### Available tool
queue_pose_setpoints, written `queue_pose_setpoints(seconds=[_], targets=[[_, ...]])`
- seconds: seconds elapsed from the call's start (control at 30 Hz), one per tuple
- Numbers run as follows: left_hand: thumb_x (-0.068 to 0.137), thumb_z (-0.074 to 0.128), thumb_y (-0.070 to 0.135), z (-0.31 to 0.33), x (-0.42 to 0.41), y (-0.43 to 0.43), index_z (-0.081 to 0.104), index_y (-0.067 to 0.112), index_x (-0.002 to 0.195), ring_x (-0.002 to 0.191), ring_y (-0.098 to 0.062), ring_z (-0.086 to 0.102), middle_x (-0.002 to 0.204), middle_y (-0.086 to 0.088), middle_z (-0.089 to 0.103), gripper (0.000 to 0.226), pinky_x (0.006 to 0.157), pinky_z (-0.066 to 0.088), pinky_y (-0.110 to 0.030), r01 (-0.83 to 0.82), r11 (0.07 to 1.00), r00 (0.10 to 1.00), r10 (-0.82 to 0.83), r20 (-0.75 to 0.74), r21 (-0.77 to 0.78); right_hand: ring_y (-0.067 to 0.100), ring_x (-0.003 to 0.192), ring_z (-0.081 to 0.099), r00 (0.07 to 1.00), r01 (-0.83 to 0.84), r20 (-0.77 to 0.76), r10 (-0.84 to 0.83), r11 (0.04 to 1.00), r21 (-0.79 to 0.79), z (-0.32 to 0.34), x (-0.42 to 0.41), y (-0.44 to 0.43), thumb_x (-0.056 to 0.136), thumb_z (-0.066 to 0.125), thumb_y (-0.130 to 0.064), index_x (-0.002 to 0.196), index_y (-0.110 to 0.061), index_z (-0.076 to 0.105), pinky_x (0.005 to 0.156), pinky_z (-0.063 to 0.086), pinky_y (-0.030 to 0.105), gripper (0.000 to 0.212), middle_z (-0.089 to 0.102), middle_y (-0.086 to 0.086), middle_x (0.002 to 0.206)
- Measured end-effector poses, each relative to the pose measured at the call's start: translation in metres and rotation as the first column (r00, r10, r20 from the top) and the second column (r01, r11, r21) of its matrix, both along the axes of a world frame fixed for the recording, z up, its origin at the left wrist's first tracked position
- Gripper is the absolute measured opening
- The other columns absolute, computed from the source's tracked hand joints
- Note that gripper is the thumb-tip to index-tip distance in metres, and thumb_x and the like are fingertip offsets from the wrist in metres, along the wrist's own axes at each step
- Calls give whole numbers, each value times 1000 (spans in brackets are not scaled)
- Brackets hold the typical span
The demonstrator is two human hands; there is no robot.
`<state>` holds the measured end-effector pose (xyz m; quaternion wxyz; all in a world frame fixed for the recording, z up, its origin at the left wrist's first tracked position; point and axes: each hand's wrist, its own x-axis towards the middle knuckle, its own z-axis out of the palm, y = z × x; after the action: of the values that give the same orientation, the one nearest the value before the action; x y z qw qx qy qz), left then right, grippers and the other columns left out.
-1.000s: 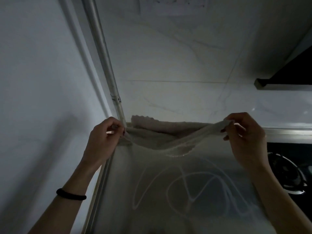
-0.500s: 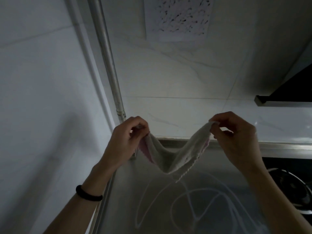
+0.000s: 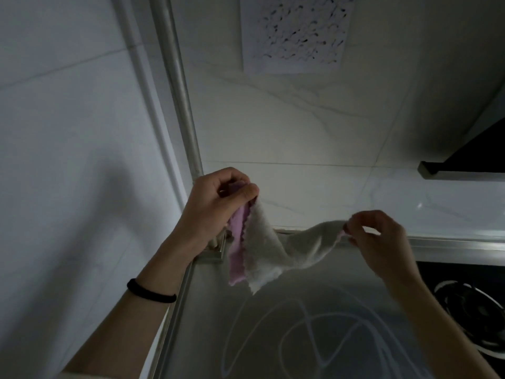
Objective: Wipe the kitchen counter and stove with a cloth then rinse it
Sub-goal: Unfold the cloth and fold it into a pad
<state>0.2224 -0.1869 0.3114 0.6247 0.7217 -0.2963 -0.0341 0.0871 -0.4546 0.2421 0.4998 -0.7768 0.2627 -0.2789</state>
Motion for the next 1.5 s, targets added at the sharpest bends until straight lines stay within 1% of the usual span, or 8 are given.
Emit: queue_pose_setpoints(seconds=[0.07, 0.13, 0.33, 0.53, 0.9, 1.1, 1.33, 1.5], targets=[[90, 78, 18, 8, -1, -12, 73, 27, 83, 81, -4, 71, 78, 12, 73, 12, 74, 55, -16, 18, 1000, 1000, -18, 25, -9, -6, 81, 72, 998, -9, 66, 12, 999, -39, 1, 0, 28, 94, 74, -13, 107, -18, 68, 71, 55, 23, 15, 76, -21, 88], [89, 79, 15, 15, -3, -22, 74, 26, 82, 80, -4, 70, 77, 12, 72, 14, 74, 55, -16, 43, 999, 998, -43, 47, -12, 3, 70, 73, 976, -96, 192, 104, 994, -48, 4, 1, 60, 93, 74, -10, 96, -23, 67, 59, 50, 14, 15, 75, -12, 84], [87, 81, 16, 15, -8, -34, 74, 19, 80, 79, -1, 70, 76, 12, 74, 11, 71, 53, -14, 48, 999, 999, -48, 19, -2, 9, 75, 73, 891, -349, 238, 387, 918, -188, 8, 13, 130, 87, 78, -13, 90, -22, 71, 68, 59, 25, 12, 74, -14, 85], [89, 78, 18, 15, 0, -18, 75, 15, 87, 83, -6, 72, 80, 6, 74, 4, 72, 57, -18, -13, 999, 997, 11, -72, -31, 3, 97, 67, 882, -472, -63, 468, 868, -155, -50, 1, 139, 76, 86, -36, 109, -27, 67, 86, 56, 33, 39, 66, -18, 111], [73, 76, 35, 30, -2, 2, 80, 27, 72, 73, -7, 70, 75, 6, 73, 9, 66, 57, -21, 16, 990, 971, -49, -235, -140, 3, 101, 68, 892, -453, -77, 446, 871, -189, -92, 16, 120, 93, 66, -1, 129, -24, 60, 81, 61, 36, 43, 67, -12, 123], [77, 76, 29, 34, -6, 4, 78, 24, 75, 78, -15, 70, 81, 0, 74, 6, 71, 60, -29, 29, 983, 966, -73, -248, -179, -4, 105, 66, 842, -538, -60, 536, 843, -23, -90, 26, 152, 73, 82, -62, 129, -50, 44, 85, 60, 22, 68, 66, -26, 120], [76, 76, 31, 28, -1, 22, 79, 25, 74, 73, -5, 70, 75, 6, 73, 8, 64, 57, -20, -38, 984, 966, -9, -257, -176, -6, 83, 72, 849, -520, 118, 515, 854, 8, -97, 21, 152, 100, 62, -35, 121, -36, 50, 70, 58, 15, 25, 72, -30, 104], [77, 75, 25, 15, 13, 57, 80, 20, 78, 71, -8, 70, 75, 2, 73, 7, 60, 57, -21, -108, 985, 945, 61, -320, -132, 18, 93, 77, 883, -470, 113, 457, 863, 187, -100, 1, 93, 104, 59, -8, 106, -13, 67, 88, 63, 53, 10, 78, 5, 98]])
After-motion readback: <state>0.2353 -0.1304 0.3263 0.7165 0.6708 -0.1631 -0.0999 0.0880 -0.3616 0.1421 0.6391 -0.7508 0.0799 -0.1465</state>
